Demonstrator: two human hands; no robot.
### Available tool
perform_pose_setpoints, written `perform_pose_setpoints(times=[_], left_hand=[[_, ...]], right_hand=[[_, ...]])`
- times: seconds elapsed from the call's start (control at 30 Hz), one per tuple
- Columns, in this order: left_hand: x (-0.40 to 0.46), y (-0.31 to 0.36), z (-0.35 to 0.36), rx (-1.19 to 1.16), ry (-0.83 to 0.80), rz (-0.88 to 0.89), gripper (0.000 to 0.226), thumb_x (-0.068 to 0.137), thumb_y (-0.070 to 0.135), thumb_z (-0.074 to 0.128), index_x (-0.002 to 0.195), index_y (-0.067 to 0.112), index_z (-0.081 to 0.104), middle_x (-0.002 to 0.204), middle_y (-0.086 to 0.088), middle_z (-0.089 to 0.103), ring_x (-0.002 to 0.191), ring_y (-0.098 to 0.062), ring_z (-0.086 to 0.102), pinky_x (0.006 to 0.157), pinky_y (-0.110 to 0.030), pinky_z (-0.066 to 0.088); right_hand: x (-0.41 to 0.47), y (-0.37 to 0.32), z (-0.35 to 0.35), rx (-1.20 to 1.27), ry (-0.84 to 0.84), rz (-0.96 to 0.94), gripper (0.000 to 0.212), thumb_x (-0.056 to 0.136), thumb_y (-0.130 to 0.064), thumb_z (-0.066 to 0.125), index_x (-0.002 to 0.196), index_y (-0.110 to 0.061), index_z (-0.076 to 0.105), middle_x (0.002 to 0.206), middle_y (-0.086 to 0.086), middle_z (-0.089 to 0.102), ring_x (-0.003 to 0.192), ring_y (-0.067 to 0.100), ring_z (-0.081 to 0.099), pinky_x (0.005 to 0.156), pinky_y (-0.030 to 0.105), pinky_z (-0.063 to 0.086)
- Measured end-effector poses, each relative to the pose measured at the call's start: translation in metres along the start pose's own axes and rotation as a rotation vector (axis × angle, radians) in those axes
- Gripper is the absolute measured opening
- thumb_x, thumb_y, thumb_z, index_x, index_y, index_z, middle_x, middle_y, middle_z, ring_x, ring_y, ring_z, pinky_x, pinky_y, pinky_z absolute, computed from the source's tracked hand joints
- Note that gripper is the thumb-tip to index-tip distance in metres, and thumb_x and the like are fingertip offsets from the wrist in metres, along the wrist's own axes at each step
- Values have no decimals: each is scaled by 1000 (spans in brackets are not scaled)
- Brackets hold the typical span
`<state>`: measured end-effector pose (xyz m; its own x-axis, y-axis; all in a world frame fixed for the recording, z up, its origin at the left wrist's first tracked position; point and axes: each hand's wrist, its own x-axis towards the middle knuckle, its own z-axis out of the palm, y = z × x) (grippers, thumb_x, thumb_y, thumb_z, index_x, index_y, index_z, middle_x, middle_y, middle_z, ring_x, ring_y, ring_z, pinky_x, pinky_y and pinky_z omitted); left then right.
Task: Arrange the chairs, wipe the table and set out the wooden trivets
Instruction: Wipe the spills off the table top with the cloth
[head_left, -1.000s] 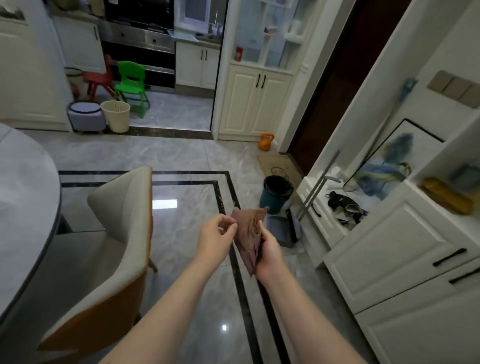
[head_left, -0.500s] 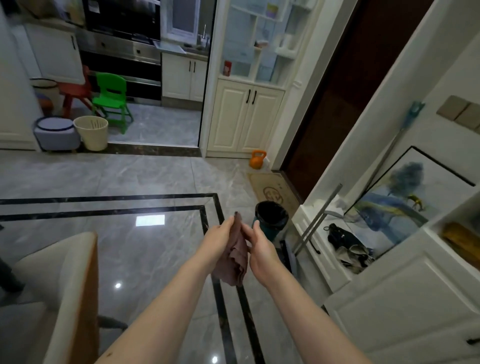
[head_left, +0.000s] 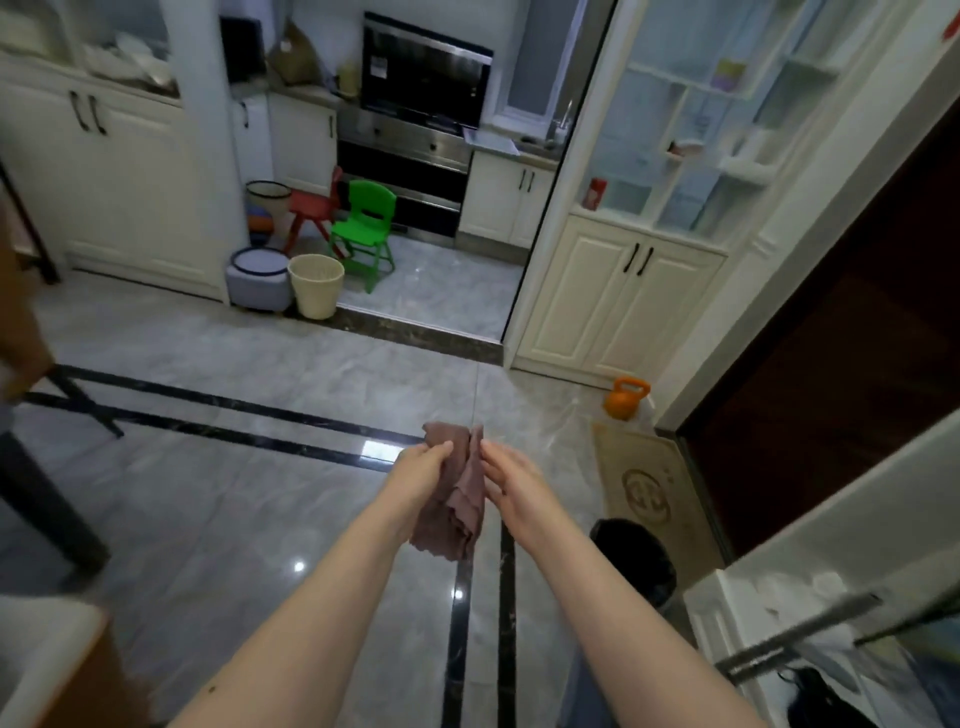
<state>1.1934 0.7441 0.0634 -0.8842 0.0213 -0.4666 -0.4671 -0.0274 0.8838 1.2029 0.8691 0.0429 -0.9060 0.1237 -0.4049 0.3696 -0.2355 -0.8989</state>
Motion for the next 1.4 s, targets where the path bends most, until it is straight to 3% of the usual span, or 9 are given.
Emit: perform_pose_setpoints(times=[0.17,0.3,0.5,0.57,0.67,0.77,0.93,1.13,1.4], left_hand=[[60,32,-30,-21,162,4,16,96,22,48,90,10,57,97,-11,61,90,-22,56,77,-30,42],[109,56,-70,-86,268,17,13,97,20,47,96,11,55,77,0,57,70,-9,53,58,-21,39],[188,96,-158,-257,401,7,11,96,22,49,100,14,55,82,0,56,87,-18,54,81,-27,39],[208,111,-187,-281,455,29,15,96,21,49,103,11,57,80,1,57,80,-16,55,78,-26,41],[236,130,-235,-333,546,26,15,97,22,47,105,11,56,82,0,57,72,-12,54,72,-27,40],[256,139,-277,-350,667,21,23,97,21,45,113,9,57,107,-4,60,88,-18,54,79,-26,39],[296,152,-351,-412,893,-54,37,99,22,41,128,1,52,127,-14,55,115,-30,52,81,-27,35],[342,163,-428,-557,1103,-45,38,97,24,44,128,4,53,129,-14,55,116,-32,52,93,-34,40],[357,148,-517,-665,1428,-45,36,95,19,49,123,-2,57,126,-17,58,114,-32,55,90,-31,42]], right_hand=[[80,-23,43,-68,-104,107,48,83,-8,71,125,-7,49,123,16,59,105,28,63,94,38,52],[145,-37,98,-112,-190,163,37,88,1,60,122,-9,51,100,13,66,78,19,65,68,27,54],[236,-52,207,-164,-278,261,27,89,1,43,93,-7,67,68,5,61,54,13,56,41,19,44],[256,-58,240,-119,-310,294,17,91,-6,51,81,-6,65,70,7,62,57,15,57,49,24,49],[286,-65,297,-126,-390,272,16,90,-8,59,104,-2,66,93,14,69,79,22,65,74,33,54],[309,-67,352,-238,-482,250,32,89,5,55,120,0,61,105,20,67,82,27,65,76,37,55],[358,-59,453,-351,-619,248,38,87,11,50,121,-1,61,116,24,63,93,34,64,86,44,53],[411,-60,554,-458,-802,277,34,90,8,48,120,-3,59,115,24,63,82,28,64,68,35,55],[431,-47,681,-650,-1022,322,36,89,7,48,120,-5,60,109,22,67,88,31,66,69,33,55]])
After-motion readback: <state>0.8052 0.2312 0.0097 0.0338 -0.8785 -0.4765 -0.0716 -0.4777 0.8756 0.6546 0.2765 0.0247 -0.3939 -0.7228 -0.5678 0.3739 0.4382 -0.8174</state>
